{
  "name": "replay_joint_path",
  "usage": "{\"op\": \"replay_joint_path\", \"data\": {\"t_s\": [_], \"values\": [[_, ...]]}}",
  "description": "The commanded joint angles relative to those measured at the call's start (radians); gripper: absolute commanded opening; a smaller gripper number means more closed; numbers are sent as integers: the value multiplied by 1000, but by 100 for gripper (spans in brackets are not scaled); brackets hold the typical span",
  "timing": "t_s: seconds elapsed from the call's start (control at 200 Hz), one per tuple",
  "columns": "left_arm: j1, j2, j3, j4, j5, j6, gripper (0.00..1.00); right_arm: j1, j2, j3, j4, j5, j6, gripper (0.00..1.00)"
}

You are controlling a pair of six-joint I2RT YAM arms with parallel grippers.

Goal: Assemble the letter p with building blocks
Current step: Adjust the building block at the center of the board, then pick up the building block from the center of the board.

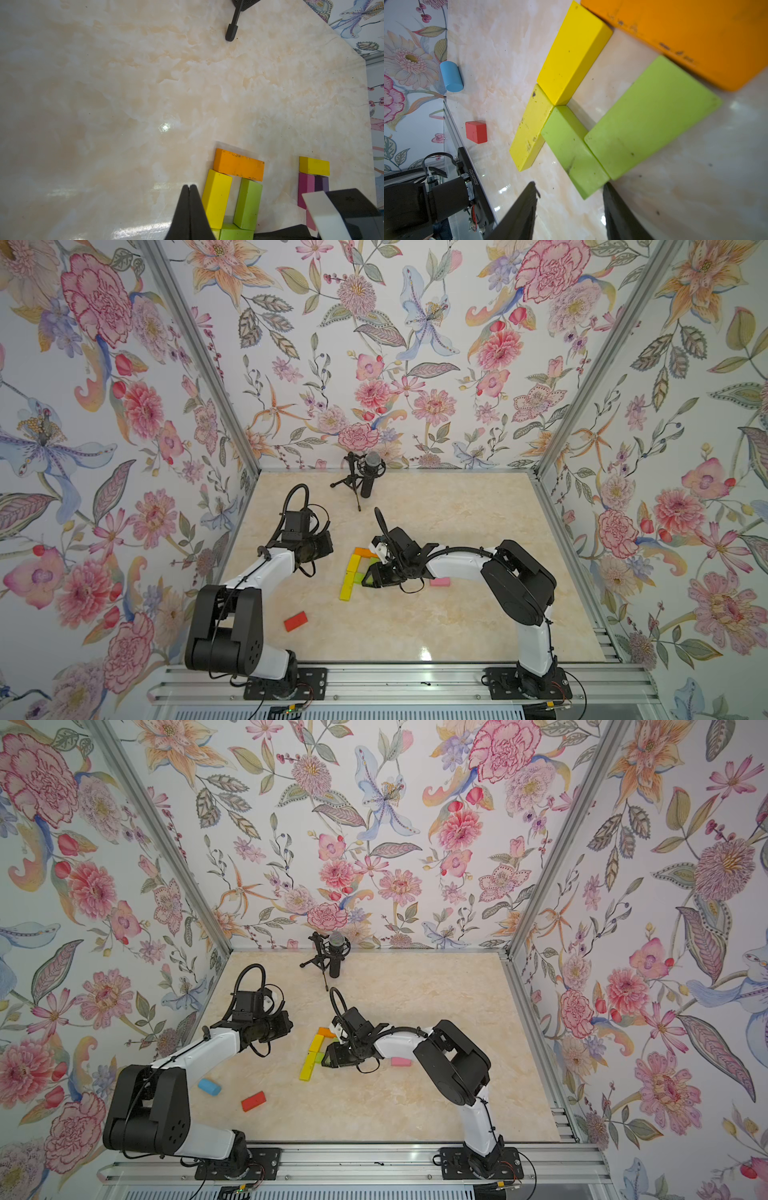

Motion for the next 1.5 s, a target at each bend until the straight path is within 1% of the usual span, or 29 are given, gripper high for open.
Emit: {"op": "replay_joint_path", "data": {"t_s": [0.0,0.13,0.285,0.365,0.465,0.545,0.605,0.686,0.721,0.826,0.886,0.966,1.036,1.111,1.191,1.226,1.281,1.331,1.436,1.496], "values": [[11,-39,-6,-26,1,17,0,-10,-40,-24,6,11,15,51],[11,-61,-8,-31,-4,10,0,-16,-102,-63,4,24,17,51],[-11,-80,4,-33,28,7,0,-43,-198,-81,-26,56,0,52],[-41,-83,28,-51,29,5,1,-75,-258,-82,-64,80,-16,52],[-112,-93,64,-59,18,-15,1,-131,-333,-95,-125,121,-30,53],[-173,-101,101,-97,-26,-21,2,-170,-383,-108,-160,110,-61,55],[-186,-127,93,-114,-63,-43,3,-173,-400,-96,-201,110,-94,56],[-186,-186,64,-126,-134,-64,7,-140,-397,-71,-234,89,-123,58],[-184,-206,55,-142,-158,-65,7,-121,-390,-61,-246,89,-135,58],[-182,-223,63,-269,-204,-59,8,-86,-396,-64,-254,106,-138,58],[-187,-234,57,-336,-226,-72,8,-70,-398,-70,-250,127,-150,60],[-203,-275,24,-391,-265,-114,11,-57,-384,-61,-248,119,-187,62],[-205,-320,-6,-441,-284,-162,11,-48,-355,-32,-245,96,-223,62],[-211,-397,-27,-489,-352,-232,11,-25,-314,19,-245,57,-254,63],[-198,-495,-45,-478,-416,-303,17,19,-261,78,-246,-7,-294,64],[-192,-529,-50,-449,-424,-323,16,39,-237,101,-250,-24,-312,64],[-151,-559,-40,-427,-394,-322,16,61,-206,118,-251,-39,-333,65],[-122,-547,-4,-449,-373,-295,17,76,-191,126,-254,-48,-348,66],[-110,-452,116,-640,-387,-197,17,79,-202,103,-255,-27,-367,69],[-115,-411,133,-737,-380,-153,17,79,-214,94,-253,-19,-393,71]]}}
